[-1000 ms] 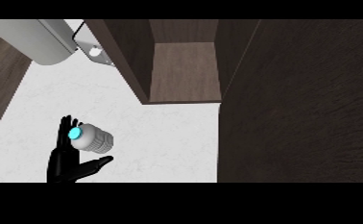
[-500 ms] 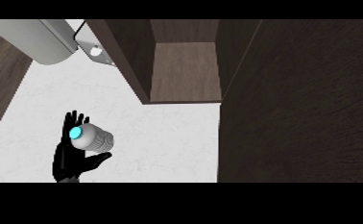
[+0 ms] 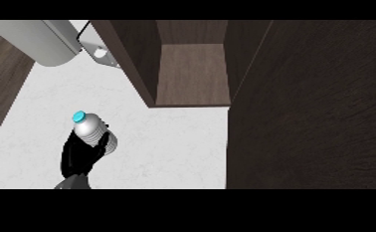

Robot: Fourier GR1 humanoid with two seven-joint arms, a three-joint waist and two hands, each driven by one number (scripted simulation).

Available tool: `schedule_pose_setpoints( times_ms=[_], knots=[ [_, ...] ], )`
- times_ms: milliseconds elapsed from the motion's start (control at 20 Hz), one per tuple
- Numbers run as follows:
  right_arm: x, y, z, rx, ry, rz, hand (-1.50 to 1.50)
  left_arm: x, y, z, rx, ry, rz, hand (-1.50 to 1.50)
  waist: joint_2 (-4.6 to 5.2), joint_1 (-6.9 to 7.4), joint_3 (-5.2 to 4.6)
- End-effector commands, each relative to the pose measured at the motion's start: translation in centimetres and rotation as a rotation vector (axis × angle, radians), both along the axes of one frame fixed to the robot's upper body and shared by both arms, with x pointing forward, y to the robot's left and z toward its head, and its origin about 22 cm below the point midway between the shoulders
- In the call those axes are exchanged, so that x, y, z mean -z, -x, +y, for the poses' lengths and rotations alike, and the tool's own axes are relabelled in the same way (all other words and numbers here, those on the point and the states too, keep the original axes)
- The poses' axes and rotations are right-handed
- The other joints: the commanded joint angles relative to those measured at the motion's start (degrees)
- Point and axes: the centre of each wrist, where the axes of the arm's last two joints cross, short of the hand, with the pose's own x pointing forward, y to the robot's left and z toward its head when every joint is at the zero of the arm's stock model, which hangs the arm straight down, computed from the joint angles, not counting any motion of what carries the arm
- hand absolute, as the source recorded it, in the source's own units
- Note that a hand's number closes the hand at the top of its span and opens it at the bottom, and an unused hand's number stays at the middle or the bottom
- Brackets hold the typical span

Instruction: Pick up the bottled water, place it into the cabinet and close the cabinet

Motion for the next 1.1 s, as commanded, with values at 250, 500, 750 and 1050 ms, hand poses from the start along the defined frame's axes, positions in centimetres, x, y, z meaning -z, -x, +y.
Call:
schedule_pose_setpoints(
  times_ms=[250,500,750,1050],
  knots=[
    [-2.1,-0.4,0.3,0.001,-0.003,-0.077,-1.5,0.5,-0.4,-2.1,0.041,0.033,-0.062,1.5,-0.07,0.18,0.04],
    [-4.2,0.6,1.0,-0.02,-0.017,-0.069,-1.5,-0.4,-2.1,-5.7,0.074,-0.016,-0.116,1.5,-0.13,0.05,0.03],
    [-3.1,0.4,0.9,-0.012,-0.019,-0.074,-1.5,-1.2,-3.0,-7.1,0.094,-0.054,-0.168,1.5,-0.21,0.02,0.05],
    [-2.5,-0.2,0.1,0.01,-0.004,-0.084,-1.5,-5.9,-5.4,-8.4,0.164,-0.087,-0.243,1.5,-0.39,0.87,0.13]
  ],
)
